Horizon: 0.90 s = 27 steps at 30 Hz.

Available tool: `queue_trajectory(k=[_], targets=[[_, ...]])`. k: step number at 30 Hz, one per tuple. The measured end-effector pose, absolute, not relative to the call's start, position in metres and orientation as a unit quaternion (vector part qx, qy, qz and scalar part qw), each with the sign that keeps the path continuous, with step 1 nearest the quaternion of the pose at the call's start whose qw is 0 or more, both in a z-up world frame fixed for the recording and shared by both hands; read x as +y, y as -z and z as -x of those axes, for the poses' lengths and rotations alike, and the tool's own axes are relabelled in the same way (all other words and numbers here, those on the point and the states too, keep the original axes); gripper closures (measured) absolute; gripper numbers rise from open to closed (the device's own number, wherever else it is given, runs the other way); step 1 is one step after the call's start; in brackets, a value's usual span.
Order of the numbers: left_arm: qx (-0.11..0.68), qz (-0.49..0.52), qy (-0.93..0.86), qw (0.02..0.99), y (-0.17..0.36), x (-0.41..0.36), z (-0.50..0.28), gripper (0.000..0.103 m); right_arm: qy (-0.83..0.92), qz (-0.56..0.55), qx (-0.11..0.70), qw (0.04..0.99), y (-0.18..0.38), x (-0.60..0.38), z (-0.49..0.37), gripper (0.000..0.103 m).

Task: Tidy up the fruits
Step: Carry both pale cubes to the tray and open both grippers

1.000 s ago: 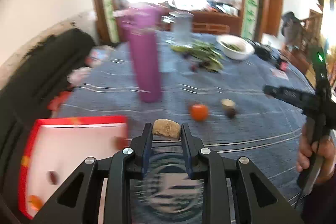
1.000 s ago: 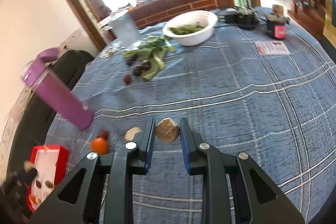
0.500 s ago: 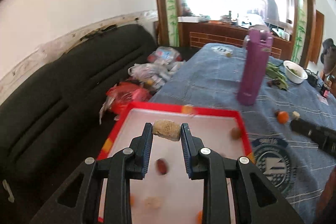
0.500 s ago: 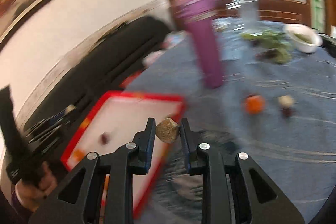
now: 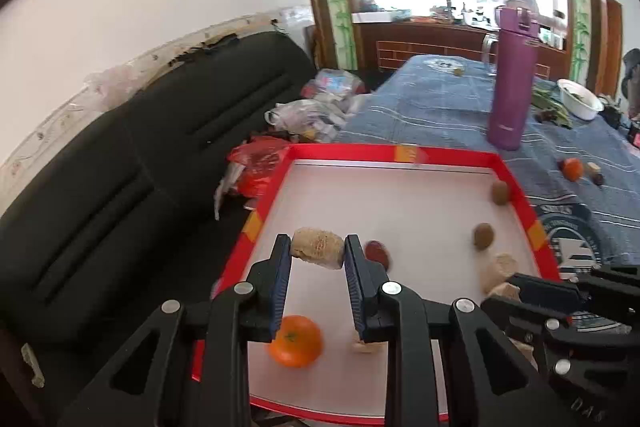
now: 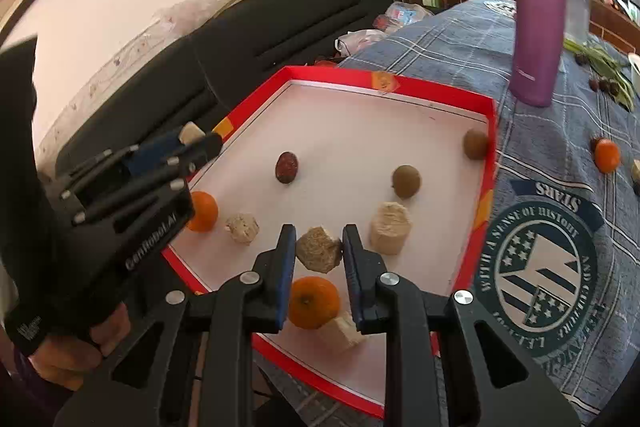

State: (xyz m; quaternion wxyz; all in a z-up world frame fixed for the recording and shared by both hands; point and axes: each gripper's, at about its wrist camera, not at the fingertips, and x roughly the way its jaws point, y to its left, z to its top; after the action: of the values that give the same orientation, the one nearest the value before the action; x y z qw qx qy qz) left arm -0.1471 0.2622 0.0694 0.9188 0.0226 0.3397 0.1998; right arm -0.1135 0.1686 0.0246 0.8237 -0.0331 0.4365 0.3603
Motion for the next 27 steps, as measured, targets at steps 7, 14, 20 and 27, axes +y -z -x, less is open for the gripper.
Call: queue_trajectory(k=[7,14,20,27], targets=[[0.347,-0.019,-0.221,0.911,-0.064,0.279,0.143,0.077,-0.357,0.033,0.447,0.82,-0.013,0.181,0.106,0.077],[0.37,-0.018,-0.222,0.902,-0.05,0.282,0.136,0.077,-0.349,0.051,0.459,0.815,0.0,0.195,0.097,0.077],[0.395,-0.02,-0.226,0.89,-0.04,0.281,0.132,0.071,-0.348,0.068,0.458,0.815,0.0,0.199,0.098,0.076],[0.381,-0.014,-0.232,0.895,-0.049,0.28,0.136,0.038,-0.363,0.04,0.444,0.818,-0.015,0.179,0.092,0.062]])
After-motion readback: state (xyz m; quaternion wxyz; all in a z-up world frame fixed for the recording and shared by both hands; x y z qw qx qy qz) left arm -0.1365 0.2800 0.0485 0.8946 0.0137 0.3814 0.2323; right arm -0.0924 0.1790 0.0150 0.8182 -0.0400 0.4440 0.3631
